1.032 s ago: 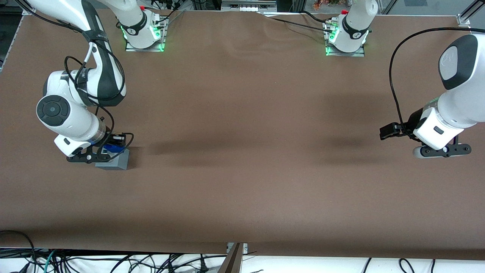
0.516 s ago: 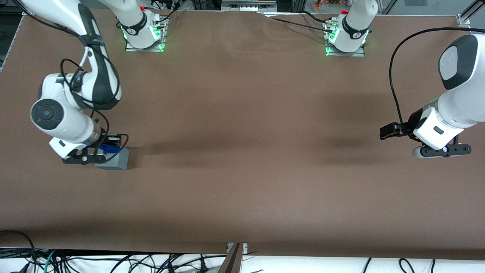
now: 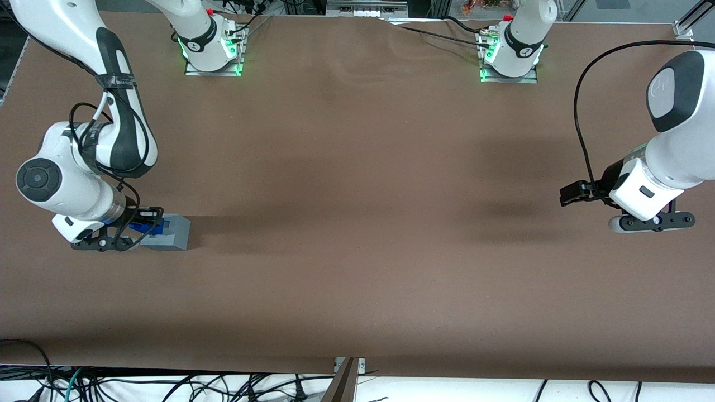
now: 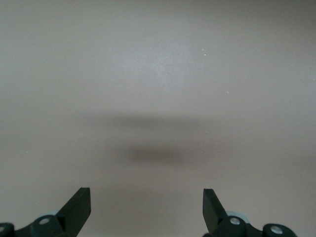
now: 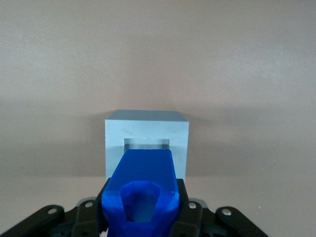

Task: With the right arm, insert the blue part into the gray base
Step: 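Lower the blue part into the gray base's square hole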

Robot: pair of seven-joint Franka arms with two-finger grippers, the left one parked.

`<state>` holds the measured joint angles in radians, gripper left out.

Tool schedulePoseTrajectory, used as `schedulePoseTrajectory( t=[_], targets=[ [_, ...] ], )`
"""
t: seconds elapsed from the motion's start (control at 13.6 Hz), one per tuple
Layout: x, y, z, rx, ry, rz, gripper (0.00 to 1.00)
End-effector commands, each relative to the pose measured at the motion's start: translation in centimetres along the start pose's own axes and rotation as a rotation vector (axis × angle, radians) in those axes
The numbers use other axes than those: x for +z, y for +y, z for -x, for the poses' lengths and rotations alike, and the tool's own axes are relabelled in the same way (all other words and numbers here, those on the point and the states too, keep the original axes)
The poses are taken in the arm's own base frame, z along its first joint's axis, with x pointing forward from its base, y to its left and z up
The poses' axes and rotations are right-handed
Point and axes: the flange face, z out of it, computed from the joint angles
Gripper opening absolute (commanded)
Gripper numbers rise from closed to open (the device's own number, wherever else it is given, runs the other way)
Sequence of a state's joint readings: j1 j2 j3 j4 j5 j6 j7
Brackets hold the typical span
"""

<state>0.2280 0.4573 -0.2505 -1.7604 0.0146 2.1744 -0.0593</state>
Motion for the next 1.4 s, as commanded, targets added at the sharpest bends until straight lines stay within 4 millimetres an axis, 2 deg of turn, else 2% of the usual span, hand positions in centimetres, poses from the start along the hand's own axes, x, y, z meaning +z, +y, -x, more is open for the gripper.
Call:
schedulePoseTrajectory(
  t=[0.0,0.81,1.33],
  targets=[
    [-0.4,0.0,-0.7,-0.043,0.014,-0.014,0.0],
    [2.3,0.1,0.0,-0.058,-0.02,-0.023,0.0],
    [1.6,0.5,-0.4,-0.024,0.005,-0.062,0.0]
  ],
)
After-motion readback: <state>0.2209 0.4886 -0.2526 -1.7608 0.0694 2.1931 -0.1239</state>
